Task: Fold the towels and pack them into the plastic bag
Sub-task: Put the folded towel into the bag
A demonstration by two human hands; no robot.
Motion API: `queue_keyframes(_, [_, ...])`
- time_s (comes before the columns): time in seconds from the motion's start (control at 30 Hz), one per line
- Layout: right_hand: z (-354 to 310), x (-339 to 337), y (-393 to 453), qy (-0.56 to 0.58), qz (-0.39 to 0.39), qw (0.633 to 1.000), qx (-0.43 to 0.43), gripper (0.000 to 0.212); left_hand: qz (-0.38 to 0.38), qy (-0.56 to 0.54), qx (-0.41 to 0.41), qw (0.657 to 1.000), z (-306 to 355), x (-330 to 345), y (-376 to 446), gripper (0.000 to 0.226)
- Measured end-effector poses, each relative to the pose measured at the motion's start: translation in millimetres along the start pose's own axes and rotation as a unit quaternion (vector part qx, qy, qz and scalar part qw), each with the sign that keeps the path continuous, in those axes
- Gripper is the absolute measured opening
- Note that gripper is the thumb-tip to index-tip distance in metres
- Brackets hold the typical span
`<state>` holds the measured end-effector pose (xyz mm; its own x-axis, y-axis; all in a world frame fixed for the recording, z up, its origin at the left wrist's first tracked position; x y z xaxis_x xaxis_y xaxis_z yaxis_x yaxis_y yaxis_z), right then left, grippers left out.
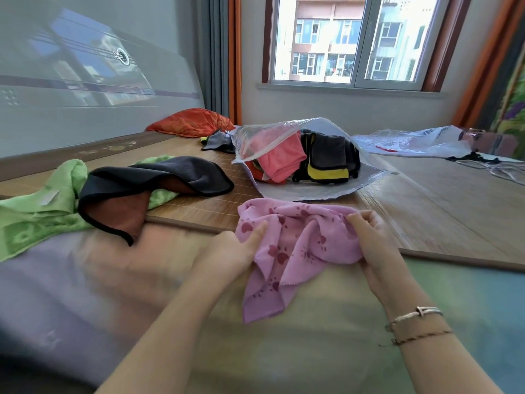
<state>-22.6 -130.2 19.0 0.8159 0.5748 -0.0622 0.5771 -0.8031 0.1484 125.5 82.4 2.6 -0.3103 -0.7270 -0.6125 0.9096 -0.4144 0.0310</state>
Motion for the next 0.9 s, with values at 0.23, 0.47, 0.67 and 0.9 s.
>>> queue_keyframes(0.23, [-13,-7,-7,0.091,-0.01,0.994,-0.052,0.028,-0.023,-0.045,0.001,0.999,-14,8,7,0.035])
queue_keyframes(0.47, [-15,-18,-13,0.086,0.006,0.995,-0.059,0.023,-0.01,-0.177,-0.011,0.984,-9,14,1,0.04])
queue_keyframes(0.67, [-26,-33,-17,0.049,0.019,0.992,-0.112,0.039,0.106,-0.276,0.07,0.953,3,-23,-6,0.022])
queue_keyframes(0.9, [-36,-47,-23,-0.022,0.03,0.989,-0.143,0.051,0.058,-0.377,0.101,0.919,-2,-57,-4,0.034])
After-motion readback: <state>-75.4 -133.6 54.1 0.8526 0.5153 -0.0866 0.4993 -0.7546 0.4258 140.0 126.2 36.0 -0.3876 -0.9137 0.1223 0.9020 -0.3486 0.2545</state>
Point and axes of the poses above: each hand's wrist, its own y-axis towards the middle knuckle, its own x-axis out of the palm, z = x × y, the point moved 8 cm from there along y, towards the middle knuckle, and after that the axes turned 9 degrees about -y, right-handed, at the moved point
